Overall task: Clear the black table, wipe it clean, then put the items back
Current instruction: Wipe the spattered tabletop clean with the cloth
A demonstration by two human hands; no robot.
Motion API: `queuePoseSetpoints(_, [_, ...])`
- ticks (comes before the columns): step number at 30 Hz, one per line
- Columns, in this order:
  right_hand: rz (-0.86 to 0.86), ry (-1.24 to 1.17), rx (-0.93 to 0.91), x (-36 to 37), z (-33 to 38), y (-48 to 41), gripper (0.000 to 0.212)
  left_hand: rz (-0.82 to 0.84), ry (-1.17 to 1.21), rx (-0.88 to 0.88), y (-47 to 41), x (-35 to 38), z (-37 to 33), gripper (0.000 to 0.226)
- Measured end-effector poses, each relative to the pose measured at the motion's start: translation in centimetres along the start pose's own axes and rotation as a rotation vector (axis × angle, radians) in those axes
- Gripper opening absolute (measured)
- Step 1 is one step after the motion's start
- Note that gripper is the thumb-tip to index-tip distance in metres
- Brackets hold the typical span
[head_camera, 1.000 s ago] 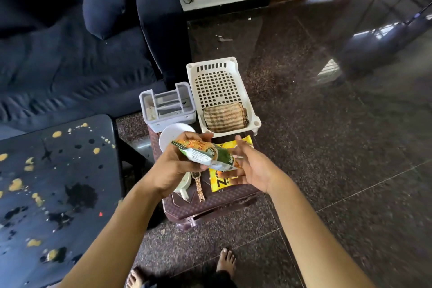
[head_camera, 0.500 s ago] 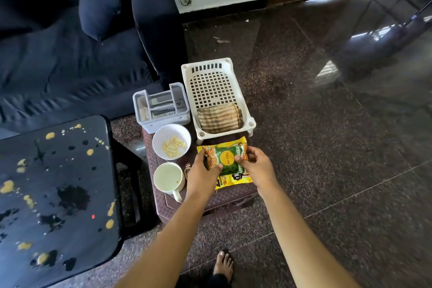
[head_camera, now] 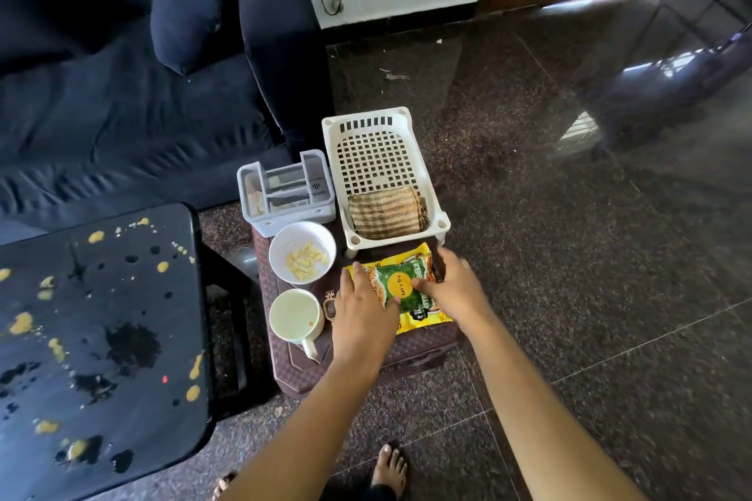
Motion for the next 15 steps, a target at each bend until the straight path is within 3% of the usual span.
queuePoseSetpoints(3, [-0.171, 0.103, -0.239, -2.4, 4.0, -1.5, 0.066, -0.111, -0.202, 0.188, -1.1, -2.0, -2.6, 0.069])
queuePoseSetpoints(5, [-0.181, 0.183, -0.384, -3.1, 7.1, -3.6, 0.058, -0.107, -0.336, 0.263, -2.7, -2.7, -3.5, 0.061])
queuePoseSetpoints(8, [0.028, 0.516, -0.506, -1.2, 10.2, -7.7, 0.06, 0.011, -0.579, 0.254, -5.0, -2.5, -3.1, 0.059])
queuePoseSetpoints(11, [0.246, 0.855, -0.522, 1.1, 10.7, -10.7, 0.072, 0.069, -0.671, 0.246, -5.8, -2.2, -2.5, 0.06])
queuePoseSetpoints(15, [0.256, 0.988, -0.48, 1.8, 11.2, -12.6, 0.084, 0.07, -0.702, 0.265, -5.9, -2.1, -2.5, 0.061])
Point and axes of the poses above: each hand's wrist, its own y-axis away from the middle knuckle, its own x-axis out of the palm, z = x × y, the point moved 5 cm from there along -y, towards the middle knuckle, and after that the axes turned 6 degrees about -x, right-handed, at the moved point
